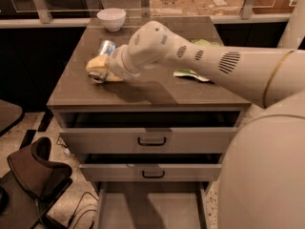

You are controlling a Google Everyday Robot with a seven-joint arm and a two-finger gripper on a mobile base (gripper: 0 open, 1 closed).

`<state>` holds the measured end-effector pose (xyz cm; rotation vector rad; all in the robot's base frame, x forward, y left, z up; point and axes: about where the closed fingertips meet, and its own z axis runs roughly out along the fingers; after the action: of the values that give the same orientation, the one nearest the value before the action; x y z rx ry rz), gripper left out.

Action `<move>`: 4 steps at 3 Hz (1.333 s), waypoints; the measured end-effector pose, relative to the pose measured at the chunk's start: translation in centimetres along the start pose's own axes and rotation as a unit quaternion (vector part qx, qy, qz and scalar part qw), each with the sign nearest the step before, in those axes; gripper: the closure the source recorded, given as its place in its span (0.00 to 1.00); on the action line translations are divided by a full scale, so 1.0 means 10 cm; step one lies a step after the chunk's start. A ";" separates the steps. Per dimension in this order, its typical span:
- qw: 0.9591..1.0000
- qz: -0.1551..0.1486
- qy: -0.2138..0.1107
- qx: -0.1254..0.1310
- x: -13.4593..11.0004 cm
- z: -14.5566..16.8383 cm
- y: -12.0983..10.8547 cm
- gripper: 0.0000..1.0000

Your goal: Pick redbull can from bottom drawer and place on counter

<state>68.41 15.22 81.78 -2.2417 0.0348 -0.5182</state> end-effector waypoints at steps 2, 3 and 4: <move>1.000 0.001 -0.002 0.002 -0.01 0.01 -0.03 0.59; 1.000 0.003 -0.004 0.004 -0.03 0.02 -0.05 0.36; 1.000 0.003 -0.004 0.005 -0.03 0.02 -0.06 0.13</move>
Offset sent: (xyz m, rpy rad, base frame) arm 0.0000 0.0000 0.0006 0.0001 0.0000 0.0000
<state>68.16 15.83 81.96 -2.2340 0.0348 -0.5052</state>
